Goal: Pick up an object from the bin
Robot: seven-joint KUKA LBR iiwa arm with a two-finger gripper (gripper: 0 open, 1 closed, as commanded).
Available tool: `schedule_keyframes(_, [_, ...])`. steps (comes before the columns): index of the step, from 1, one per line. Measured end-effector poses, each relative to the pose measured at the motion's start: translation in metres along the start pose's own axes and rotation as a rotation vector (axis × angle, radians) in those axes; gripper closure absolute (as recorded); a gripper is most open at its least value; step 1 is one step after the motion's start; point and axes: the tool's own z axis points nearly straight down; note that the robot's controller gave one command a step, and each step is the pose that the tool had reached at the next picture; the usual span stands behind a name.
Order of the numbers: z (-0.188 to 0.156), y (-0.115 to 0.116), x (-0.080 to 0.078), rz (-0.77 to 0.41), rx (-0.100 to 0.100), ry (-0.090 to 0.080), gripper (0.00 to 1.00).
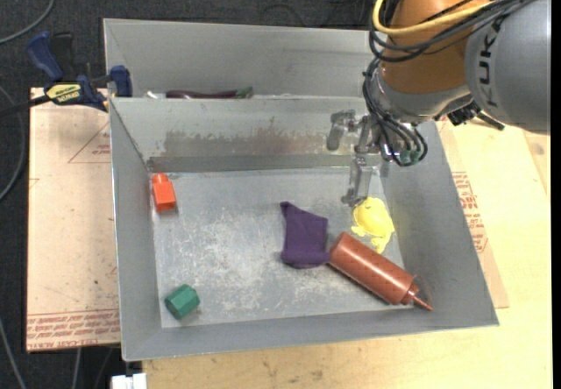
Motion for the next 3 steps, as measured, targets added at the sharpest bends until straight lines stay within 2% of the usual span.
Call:
schedule_keyframes(1, [-0.005, 0.0, -0.001, 0.0, 0.0, -0.008, 0.0])
schedule_keyframes(2, [0.052, 0.005, 0.017, 0.001, 0.0, -0.01, 0.0])
schedule_keyframes(3, [0.09, 0.01, 0.029, 0.054, -0.001, 0.0, 0.0])
